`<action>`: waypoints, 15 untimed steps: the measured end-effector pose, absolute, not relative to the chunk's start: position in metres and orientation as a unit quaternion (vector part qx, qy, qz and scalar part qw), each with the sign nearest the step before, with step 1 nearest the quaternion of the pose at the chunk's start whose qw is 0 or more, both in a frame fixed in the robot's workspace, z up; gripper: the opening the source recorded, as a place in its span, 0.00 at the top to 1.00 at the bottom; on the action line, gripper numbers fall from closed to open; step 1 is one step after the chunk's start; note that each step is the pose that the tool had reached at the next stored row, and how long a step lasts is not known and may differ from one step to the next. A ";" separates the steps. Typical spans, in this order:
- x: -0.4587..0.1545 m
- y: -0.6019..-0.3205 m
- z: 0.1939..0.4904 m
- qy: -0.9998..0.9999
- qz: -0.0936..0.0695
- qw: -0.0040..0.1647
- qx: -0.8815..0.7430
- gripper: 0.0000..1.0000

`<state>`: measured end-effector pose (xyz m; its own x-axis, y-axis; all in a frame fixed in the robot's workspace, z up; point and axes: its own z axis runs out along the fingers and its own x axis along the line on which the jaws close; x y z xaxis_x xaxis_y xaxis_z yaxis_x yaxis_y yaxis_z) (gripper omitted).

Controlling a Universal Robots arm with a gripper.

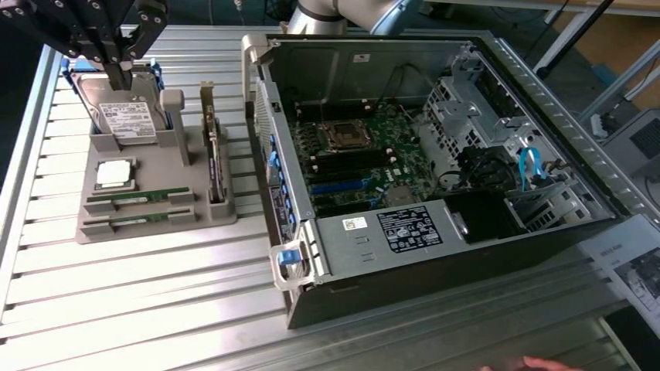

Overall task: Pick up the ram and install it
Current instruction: 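Pick up the ram and move it above insertion slot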

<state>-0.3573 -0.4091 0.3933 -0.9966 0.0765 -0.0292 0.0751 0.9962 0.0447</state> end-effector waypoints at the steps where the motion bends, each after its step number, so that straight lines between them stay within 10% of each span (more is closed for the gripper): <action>1: -0.357 -0.409 0.393 0.999 0.022 0.015 0.037 0.90; 15: -0.357 -0.409 0.393 0.999 0.023 0.014 -0.022 0.90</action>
